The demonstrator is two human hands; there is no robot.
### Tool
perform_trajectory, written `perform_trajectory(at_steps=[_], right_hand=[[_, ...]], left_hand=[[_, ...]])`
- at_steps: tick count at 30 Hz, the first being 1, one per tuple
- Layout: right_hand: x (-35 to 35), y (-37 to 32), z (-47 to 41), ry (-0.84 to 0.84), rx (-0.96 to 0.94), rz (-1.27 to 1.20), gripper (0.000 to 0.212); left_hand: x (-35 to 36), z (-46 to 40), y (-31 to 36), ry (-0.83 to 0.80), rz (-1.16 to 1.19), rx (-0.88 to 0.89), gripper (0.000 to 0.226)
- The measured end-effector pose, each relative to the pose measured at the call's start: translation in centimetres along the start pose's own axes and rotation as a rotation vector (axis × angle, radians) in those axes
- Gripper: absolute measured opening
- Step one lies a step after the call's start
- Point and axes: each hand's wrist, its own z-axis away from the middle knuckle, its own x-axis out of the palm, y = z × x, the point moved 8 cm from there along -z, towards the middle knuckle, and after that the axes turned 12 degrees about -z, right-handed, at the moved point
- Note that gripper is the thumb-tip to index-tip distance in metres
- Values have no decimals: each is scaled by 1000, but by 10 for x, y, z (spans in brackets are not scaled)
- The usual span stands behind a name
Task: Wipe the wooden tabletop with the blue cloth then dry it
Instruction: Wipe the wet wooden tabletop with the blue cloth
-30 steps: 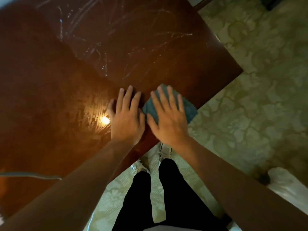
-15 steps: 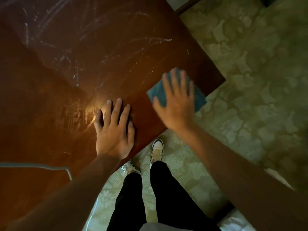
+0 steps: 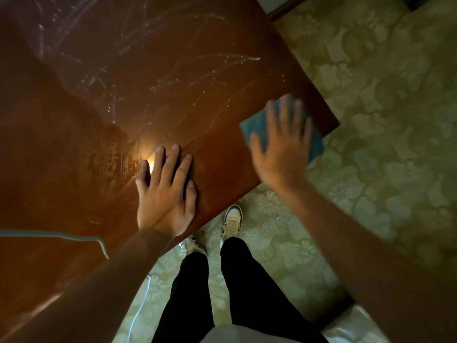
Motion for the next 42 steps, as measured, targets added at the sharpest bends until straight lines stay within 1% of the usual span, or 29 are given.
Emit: perform_trajectory(at_steps=[3, 4, 5, 7, 9, 12, 13, 15, 17, 20, 22, 24, 26, 29, 31, 32, 34, 37, 38, 40, 42], right_hand=[[42, -79, 93, -119, -224, -61, 70], [49, -94, 113, -152, -271, -74, 68], [52, -99, 122, -168, -303, -79, 67], [46, -85, 104, -176, -333, -73, 66], [30, -49, 56, -137, -252, -1, 68], [-1, 10, -22, -53, -35, 12, 68], [-7, 20, -37, -37, 13, 10, 68], [-7, 15, -46, -10, 61, 19, 69], [4, -12, -29, -13, 26, 49, 70], [34, -63, 16, -111, -116, 67, 72], [42, -77, 32, -139, -202, 44, 70], [36, -71, 25, -171, -282, 39, 67], [23, -50, -6, -157, -260, 59, 67], [5, -19, -50, -88, -17, 47, 69], [7, -30, -47, -32, 88, 26, 69], [13, -47, -37, -15, 100, 18, 70], [32, -95, -3, -26, 39, 16, 70], [65, -156, 47, -140, -105, 25, 69], [70, -164, 54, -164, -151, 26, 68], [70, -156, 47, -217, -214, 14, 69], [58, -132, 22, -189, -176, 49, 71]], left_hand=[[0, 1, -1, -1, -12, -3, 56], [1, 1, 0, -6, -18, 5, 58], [1, 1, 0, -12, -20, 15, 59], [1, 1, 0, -11, -12, 16, 59], [-1, 1, 0, 3, 2, 10, 57], [-3, 2, 0, 21, 7, 6, 56], [-3, 1, 1, 25, 8, 8, 56], [-2, 0, 0, 37, 9, 11, 56], [-1, 1, 0, 43, 9, 13, 56], [0, 0, -2, 35, 21, 10, 56], [-3, 0, -2, 27, 42, 4, 56], [-7, 0, -3, 26, 91, -1, 56], [-10, -1, -8, 10, 157, 8, 56], [-15, -1, -23, 2, 195, 75, 55], [-18, -4, -48, 32, 189, 71, 53], [-18, -7, -64, 45, 178, 45, 53], [-15, -14, -99, 40, 151, -32, 55], [-5, -26, -146, 1, 108, -129, 62], [-3, -29, -157, -7, 85, -133, 63], [1, -31, -169, -13, 38, -111, 65], [4, -30, -173, -6, 9, -88, 65]])
